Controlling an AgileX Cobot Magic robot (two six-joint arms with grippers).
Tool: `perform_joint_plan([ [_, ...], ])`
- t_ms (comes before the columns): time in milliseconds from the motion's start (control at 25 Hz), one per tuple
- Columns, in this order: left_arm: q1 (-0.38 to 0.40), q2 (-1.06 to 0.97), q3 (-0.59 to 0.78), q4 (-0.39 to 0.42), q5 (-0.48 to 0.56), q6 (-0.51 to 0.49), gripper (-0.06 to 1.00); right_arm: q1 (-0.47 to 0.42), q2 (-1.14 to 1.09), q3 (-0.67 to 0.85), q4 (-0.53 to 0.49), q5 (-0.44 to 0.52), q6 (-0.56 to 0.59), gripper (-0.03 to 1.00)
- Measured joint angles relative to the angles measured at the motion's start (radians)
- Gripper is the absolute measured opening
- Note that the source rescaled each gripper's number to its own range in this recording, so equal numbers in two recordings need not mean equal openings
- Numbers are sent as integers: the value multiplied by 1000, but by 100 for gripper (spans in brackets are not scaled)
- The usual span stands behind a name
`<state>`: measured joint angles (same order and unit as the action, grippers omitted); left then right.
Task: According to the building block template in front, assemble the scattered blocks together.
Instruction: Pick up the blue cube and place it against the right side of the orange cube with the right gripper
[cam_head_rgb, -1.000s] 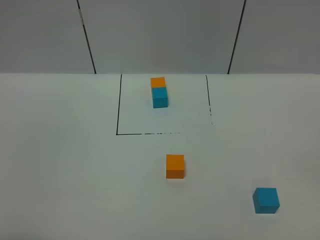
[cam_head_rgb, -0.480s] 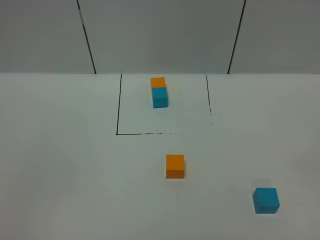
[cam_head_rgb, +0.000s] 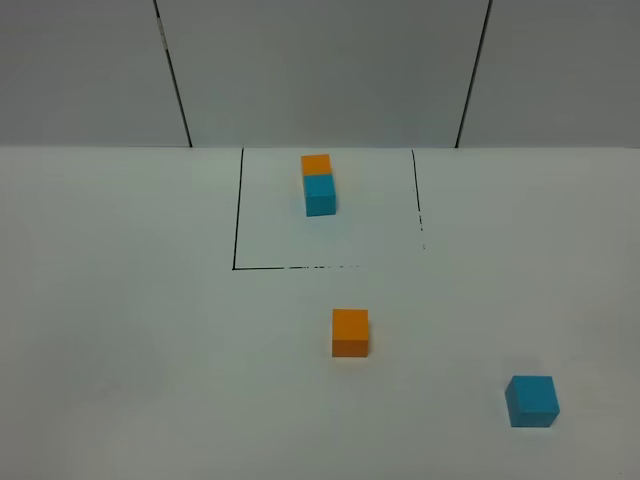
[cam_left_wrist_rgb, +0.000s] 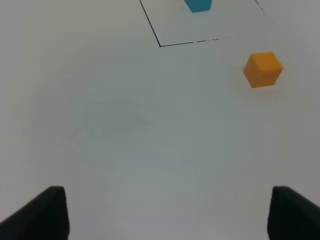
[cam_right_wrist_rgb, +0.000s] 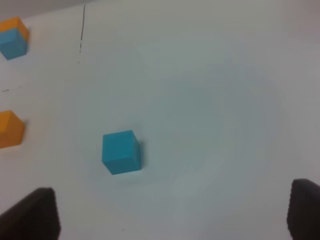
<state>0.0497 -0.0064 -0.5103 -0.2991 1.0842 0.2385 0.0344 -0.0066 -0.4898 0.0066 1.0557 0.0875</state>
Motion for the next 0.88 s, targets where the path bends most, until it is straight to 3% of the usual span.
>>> perform_joint_plan([
  [880,0,-1,0,0,0,0,69,0,0,0,0,0,0,81],
])
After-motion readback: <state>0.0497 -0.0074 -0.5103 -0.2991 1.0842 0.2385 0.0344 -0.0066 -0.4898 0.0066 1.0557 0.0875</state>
